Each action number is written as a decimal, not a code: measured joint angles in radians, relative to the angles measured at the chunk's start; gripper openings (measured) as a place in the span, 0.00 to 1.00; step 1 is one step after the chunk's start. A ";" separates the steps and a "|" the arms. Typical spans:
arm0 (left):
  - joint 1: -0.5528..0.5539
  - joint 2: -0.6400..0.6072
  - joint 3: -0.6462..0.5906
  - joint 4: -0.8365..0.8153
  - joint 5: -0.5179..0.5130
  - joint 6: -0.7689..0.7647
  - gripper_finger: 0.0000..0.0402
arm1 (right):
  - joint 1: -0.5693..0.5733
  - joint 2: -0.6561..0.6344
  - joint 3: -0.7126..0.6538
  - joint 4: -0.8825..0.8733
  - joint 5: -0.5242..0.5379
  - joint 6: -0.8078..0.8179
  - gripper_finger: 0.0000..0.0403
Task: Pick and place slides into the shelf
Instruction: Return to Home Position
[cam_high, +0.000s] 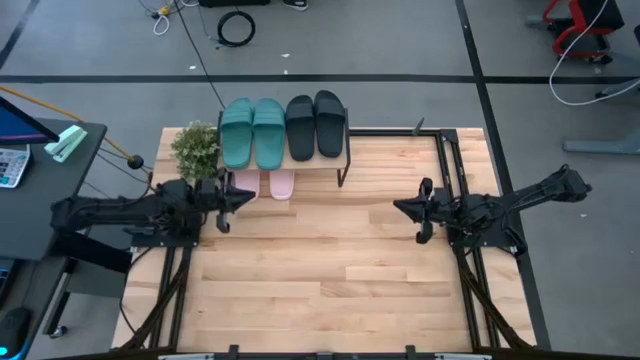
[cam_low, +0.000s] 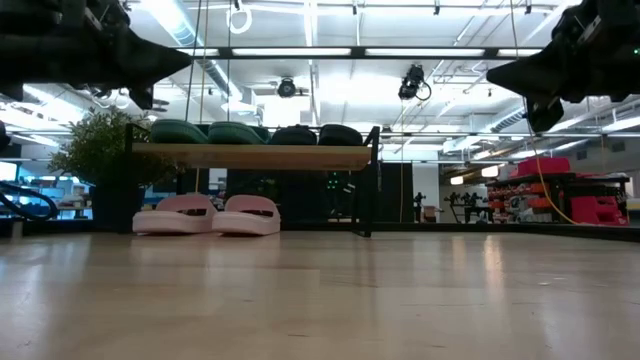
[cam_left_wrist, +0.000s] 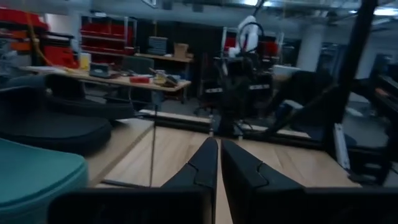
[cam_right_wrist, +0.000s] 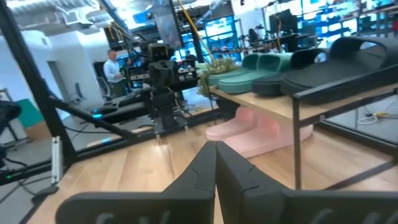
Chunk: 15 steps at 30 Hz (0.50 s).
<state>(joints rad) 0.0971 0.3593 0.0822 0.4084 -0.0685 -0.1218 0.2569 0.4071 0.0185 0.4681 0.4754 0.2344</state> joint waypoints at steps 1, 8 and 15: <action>0.006 -0.011 0.000 -0.013 0.021 0.001 0.06 | 0.000 -0.006 0.000 -0.003 -0.010 0.000 0.02; 0.039 -0.118 0.000 -0.142 0.051 -0.003 0.08 | 0.000 -0.070 0.000 -0.075 -0.018 -0.001 0.02; 0.047 -0.253 0.001 -0.258 0.052 -0.006 0.09 | 0.000 -0.170 0.000 -0.211 0.019 0.035 0.02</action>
<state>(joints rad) 0.1440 0.1061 0.0829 0.1501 -0.0166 -0.1277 0.2569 0.2376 0.0185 0.2570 0.4949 0.2691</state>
